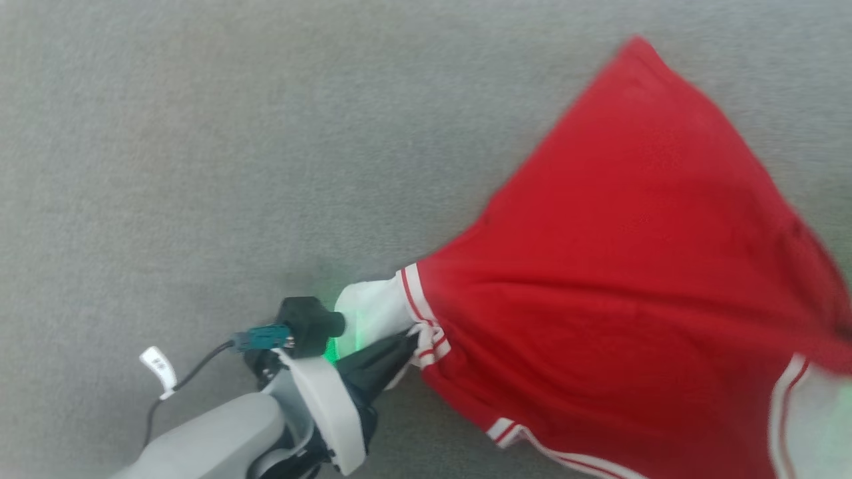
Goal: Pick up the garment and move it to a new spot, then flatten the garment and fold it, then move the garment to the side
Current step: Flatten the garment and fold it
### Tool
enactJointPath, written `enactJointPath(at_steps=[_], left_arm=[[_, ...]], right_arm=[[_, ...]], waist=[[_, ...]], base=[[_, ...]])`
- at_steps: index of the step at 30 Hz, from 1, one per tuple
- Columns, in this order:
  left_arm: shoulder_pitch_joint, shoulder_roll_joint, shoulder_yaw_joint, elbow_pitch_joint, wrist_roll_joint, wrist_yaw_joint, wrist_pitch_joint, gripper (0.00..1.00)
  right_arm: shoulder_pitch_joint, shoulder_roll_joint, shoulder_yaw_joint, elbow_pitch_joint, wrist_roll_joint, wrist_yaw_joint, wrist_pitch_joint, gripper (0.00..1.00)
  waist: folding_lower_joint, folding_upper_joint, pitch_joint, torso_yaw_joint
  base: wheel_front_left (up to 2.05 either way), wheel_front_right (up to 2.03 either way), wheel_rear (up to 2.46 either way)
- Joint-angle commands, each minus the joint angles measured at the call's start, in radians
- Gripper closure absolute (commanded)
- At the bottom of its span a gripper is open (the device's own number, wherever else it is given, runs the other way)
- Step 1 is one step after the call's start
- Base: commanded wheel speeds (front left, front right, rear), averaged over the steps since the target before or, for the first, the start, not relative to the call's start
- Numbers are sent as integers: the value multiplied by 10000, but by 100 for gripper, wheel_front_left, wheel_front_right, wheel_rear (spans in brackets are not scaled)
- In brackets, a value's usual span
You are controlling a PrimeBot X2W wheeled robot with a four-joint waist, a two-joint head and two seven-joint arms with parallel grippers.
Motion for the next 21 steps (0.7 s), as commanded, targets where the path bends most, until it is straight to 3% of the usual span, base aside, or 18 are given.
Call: enactJointPath(at_steps=[1, 4, 9, 15, 17, 18, 21], left_arm=[[139, 205, 136, 84, 16, 179, -29, 100], [331, 416, 223, -248, 12, 294, -49, 100], [503, 686, 271, -654, 49, 505, -48, 100], [565, 891, 244, -933, 22, 693, 66, 100], [609, 940, 242, -998, -2, 729, 88, 100], [642, 961, 241, -1027, -9, 752, 80, 100], [697, 989, 237, -1093, -30, 766, 77, 100]], right_arm=[[468, -72, 52, -143, 38, -14, -161, 100], [1764, -96, 77, -666, 5, -8, -495, 100], [3636, 500, 88, -1151, -212, -7, -878, 100], [4214, 1353, -9, -623, -681, -19, -1419, 100], [4108, 1426, -200, -416, -843, -33, -1760, 48], [4054, 1383, -285, -374, -891, -56, -1913, 0], [3977, 1130, -464, -457, -891, -56, -2182, 0]], waist=[[-1, 0, -198, -194], [-1, 0, -278, -305], [-1, 0, -349, -373], [-1, 0, -386, -491], [-1, 0, -405, -540], [-1, 0, -425, -566], [-1, 0, -463, -604]], base=[[0, 0, 0], [0, 0, 0], [0, 0, 0], [0, 0, 0], [0, 0, 0], [0, 0, 0], [0, 0, 0]])
